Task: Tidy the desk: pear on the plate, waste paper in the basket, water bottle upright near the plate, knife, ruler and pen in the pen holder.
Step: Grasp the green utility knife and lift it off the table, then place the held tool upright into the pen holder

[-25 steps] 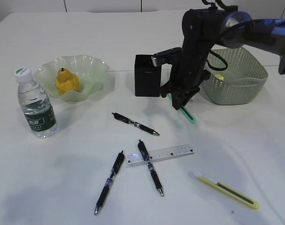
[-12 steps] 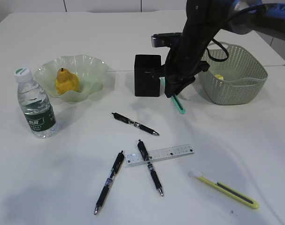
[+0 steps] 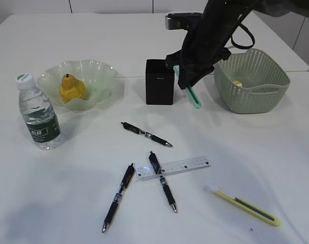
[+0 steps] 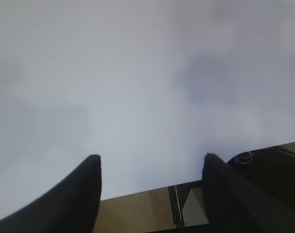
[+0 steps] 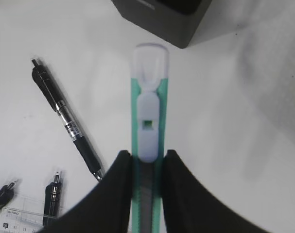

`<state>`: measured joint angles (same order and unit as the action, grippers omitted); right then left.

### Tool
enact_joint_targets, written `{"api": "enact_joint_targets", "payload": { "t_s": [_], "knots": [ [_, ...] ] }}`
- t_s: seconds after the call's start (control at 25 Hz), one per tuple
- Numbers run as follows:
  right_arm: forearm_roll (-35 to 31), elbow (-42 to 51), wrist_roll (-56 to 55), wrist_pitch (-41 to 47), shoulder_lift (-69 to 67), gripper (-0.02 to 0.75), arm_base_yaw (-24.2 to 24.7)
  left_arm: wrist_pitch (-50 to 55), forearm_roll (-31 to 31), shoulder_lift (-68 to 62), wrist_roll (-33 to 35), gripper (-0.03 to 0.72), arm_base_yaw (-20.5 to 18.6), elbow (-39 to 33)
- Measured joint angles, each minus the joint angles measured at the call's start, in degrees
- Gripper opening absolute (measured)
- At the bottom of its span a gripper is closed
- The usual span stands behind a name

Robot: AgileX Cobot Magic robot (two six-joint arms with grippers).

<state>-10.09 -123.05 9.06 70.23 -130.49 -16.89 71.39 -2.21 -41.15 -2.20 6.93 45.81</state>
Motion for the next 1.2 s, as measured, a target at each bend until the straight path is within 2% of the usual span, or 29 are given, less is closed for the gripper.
{"api": "enact_joint_targets", "payload": {
  "t_s": [0.48, 1.0, 1.2],
  "knots": [
    [-4.9, 0.9, 3.8, 0.2, 0.0, 0.163, 0.0, 0.1, 0.2, 0.0, 0.0, 0.456, 0.0, 0.0],
    [-0.2, 1.1, -1.7, 0.2, 0.1, 0.162, 0.0, 0.1, 0.2, 0.0, 0.0, 0.456, 0.0, 0.0],
    [-0.1, 7.3, -1.9, -3.4, 2.1, 0.162, 0.0, -0.1, 0.2, 0.0, 0.0, 0.456, 0.0, 0.0]
  ]
}}
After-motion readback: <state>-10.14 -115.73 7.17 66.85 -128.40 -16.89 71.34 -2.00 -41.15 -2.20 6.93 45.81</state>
